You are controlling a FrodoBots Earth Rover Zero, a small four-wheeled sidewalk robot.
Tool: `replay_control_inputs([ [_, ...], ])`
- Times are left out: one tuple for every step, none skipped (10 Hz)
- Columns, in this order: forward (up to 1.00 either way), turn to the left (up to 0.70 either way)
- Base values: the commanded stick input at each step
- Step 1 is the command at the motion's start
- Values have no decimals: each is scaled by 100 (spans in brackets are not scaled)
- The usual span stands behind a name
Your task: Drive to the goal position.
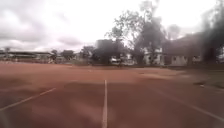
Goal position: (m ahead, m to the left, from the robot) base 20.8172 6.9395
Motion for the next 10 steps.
replay_control_inputs([
  [85,0],
  [85,0],
  [85,0],
  [85,0],
  [85,0],
  [85,0],
  [85,0],
  [85,0],
  [85,0],
  [85,0],
])
